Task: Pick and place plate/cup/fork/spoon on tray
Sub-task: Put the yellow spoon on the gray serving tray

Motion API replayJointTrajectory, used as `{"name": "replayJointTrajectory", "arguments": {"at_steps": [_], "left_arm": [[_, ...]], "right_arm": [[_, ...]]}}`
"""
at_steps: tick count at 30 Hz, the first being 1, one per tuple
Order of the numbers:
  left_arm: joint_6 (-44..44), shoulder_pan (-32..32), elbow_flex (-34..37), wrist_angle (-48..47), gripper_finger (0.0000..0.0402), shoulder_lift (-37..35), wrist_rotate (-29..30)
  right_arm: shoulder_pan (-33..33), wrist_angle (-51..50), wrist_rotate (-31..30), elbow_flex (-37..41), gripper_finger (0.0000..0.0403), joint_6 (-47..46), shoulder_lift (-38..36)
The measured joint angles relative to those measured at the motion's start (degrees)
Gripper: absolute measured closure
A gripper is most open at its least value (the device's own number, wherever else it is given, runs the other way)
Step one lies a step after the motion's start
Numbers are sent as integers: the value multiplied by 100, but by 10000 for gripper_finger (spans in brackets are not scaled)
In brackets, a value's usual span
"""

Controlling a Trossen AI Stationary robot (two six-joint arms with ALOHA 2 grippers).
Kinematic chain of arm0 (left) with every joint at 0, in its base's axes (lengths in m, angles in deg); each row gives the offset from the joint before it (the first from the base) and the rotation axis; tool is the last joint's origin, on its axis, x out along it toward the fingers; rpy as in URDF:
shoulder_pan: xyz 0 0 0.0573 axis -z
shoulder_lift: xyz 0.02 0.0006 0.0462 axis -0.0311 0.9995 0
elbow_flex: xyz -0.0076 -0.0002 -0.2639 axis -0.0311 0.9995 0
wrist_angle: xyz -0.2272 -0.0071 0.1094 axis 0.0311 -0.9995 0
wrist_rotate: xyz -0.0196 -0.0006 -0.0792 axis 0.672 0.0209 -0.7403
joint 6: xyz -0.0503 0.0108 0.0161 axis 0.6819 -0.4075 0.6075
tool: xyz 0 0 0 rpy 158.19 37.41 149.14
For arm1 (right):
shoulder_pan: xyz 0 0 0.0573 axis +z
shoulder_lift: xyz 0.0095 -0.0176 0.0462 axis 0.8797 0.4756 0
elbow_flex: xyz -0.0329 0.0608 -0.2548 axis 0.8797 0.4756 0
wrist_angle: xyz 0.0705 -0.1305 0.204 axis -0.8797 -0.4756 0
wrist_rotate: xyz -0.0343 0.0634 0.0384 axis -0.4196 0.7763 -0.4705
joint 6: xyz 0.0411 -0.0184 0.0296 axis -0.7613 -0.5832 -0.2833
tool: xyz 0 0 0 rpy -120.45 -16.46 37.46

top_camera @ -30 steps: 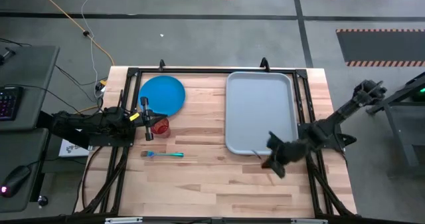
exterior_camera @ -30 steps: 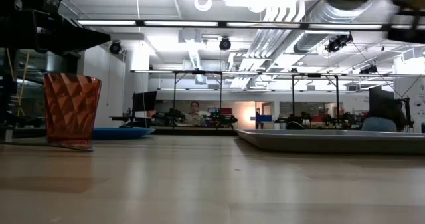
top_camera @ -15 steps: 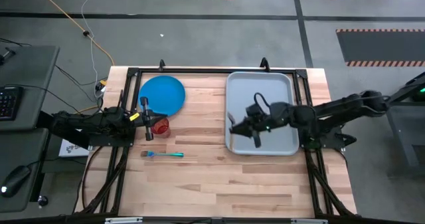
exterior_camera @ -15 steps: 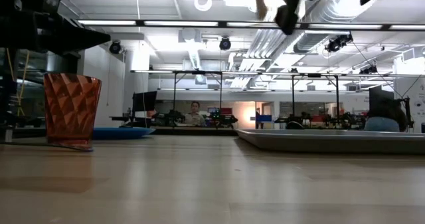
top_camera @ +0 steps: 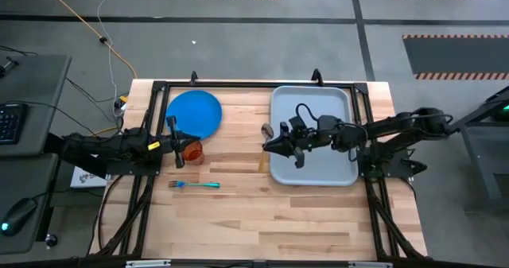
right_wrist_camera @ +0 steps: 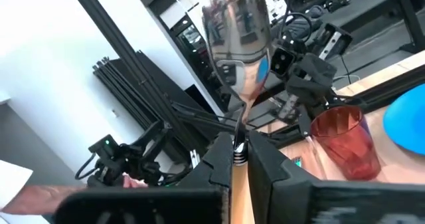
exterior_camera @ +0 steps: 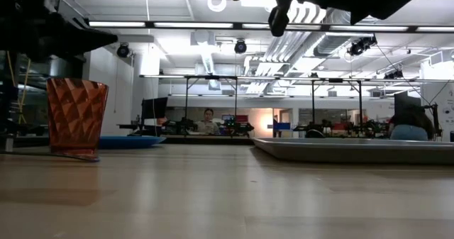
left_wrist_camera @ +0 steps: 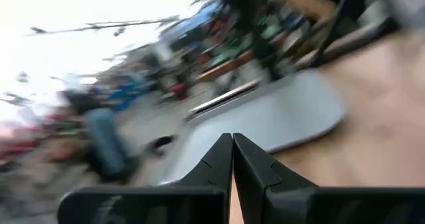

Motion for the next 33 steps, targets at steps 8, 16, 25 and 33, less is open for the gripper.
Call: {"name": "replayJointTrajectory", "arguments": {"at_steps": [8, 16, 25, 33], "left_arm": [[3910, 5, 0, 2297, 399, 127, 313], [5648, 0, -744, 2664, 399, 1752, 882], [5885, -77, -2773, 2604, 399, 5168, -434], [6575, -595, -3940, 2552, 350, 7016, -2478]], "right_arm": [[-19, 261, -4, 0, 403, -57, 67], [-120, 619, -23, -2, 403, -55, 65], [-129, 747, -22, -2, 403, -11, 65], [-127, 1033, 111, -2, 403, -11, 65]]}}
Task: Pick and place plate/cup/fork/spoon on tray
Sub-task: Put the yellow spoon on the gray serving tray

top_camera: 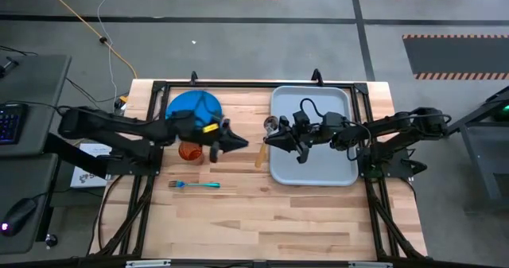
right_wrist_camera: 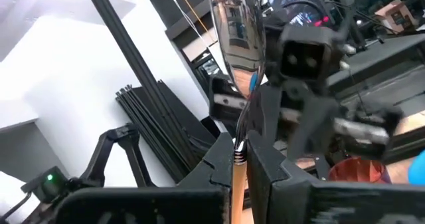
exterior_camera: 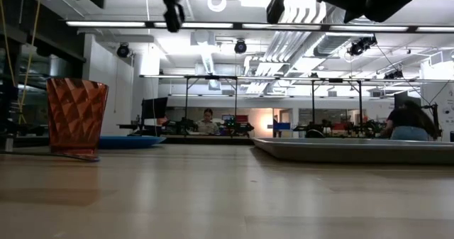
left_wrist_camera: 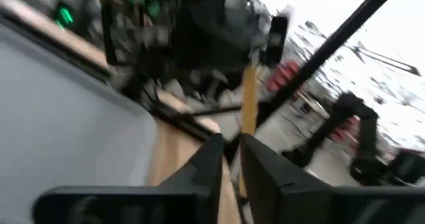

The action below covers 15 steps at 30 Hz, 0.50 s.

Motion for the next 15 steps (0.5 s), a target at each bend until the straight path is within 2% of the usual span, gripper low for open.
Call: {"name": "replayJointTrajectory", "arguments": {"at_steps": [4, 11, 15], "left_arm": [[572, -133, -224, 111, 290, 425, -546], [952, -137, -285, 592, 183, 599, -574], [1009, -96, -285, 527, 148, 601, -549]], "right_arm": [[14, 0, 3, 0, 403, 0, -2], [-10, 0, -108, 0, 403, 179, -2], [-69, 0, -429, 0, 403, 300, -2]]}}
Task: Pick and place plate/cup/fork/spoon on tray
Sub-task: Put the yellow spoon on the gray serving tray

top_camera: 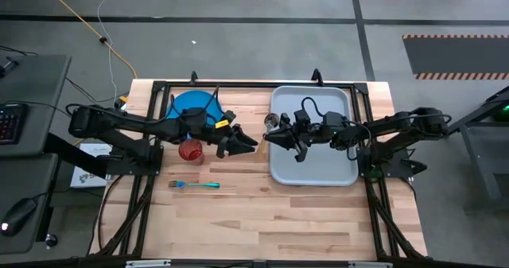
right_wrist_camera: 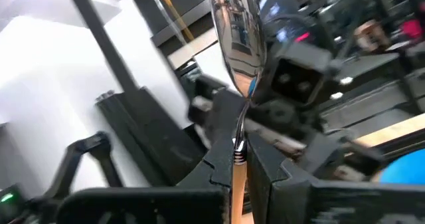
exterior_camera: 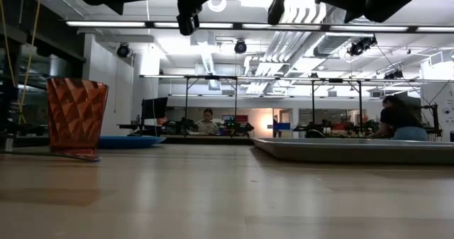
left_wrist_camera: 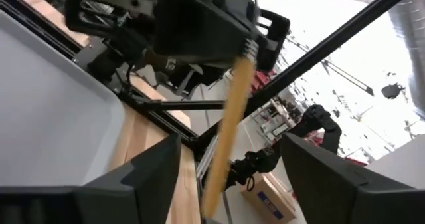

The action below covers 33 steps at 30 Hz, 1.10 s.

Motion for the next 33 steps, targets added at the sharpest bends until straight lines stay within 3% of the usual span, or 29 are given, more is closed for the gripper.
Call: {"name": "replayJointTrajectory", "arguments": {"at_steps": [10, 17, 22, 29, 33], "left_arm": [[293, 167, 0, 685, 135, 690, 116], [291, -19, -2, 1161, 147, 905, 57], [94, -61, -2, 1165, 211, 896, -81], [-264, -54, -2, 930, 371, 880, -237], [-316, -50, -2, 867, 376, 879, -157]], "right_arm": [[-160, -48, -121, -91, 403, -38, 0], [-181, -202, 268, -210, 403, 45, -2], [-190, -305, 283, -210, 403, 47, -4], [-199, -525, 205, -205, 403, 25, -2], [-221, -693, 161, -205, 391, -202, -4]]}}
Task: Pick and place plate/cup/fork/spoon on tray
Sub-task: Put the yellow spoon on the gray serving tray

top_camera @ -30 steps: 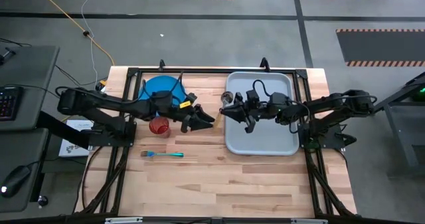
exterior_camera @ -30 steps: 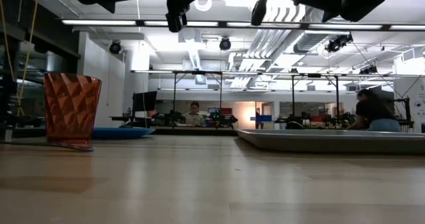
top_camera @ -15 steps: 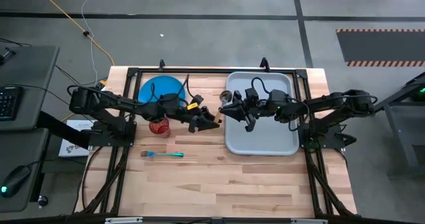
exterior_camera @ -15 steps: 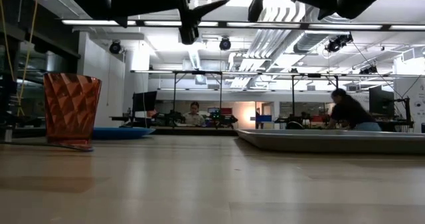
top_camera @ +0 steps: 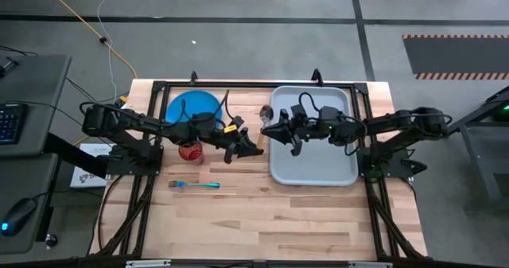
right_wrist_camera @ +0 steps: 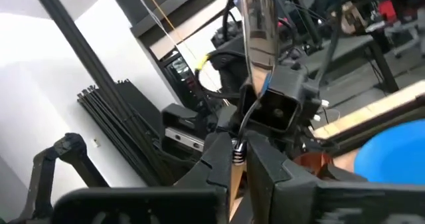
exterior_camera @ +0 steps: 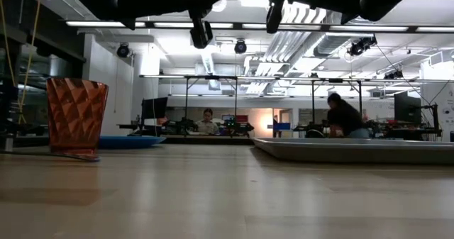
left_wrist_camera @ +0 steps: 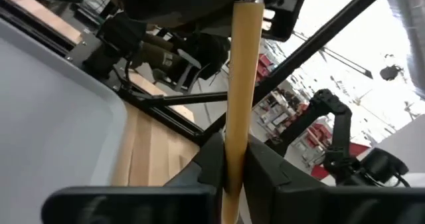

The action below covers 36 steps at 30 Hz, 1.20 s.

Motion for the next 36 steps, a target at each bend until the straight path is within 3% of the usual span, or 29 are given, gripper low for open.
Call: {"name": "replayJointTrajectory", "arguments": {"at_steps": [8, 16, 25, 36], "left_arm": [[-174, -127, 4, -739, 380, -365, 270], [-800, -444, 4, -2264, 380, -1346, 1135], [-1246, -625, 4, -2473, 380, -1943, 2475], [-1241, -612, 4, -1843, 380, -1758, 2982]], "right_arm": [[-281, -791, 85, -3, 309, -589, -363], [-511, -2908, 164, -4, 239, -322, -1549], [-513, -4442, -449, -4, 226, -82, -2644], [-513, -4566, -811, -4, 226, 11, -2734]]}}
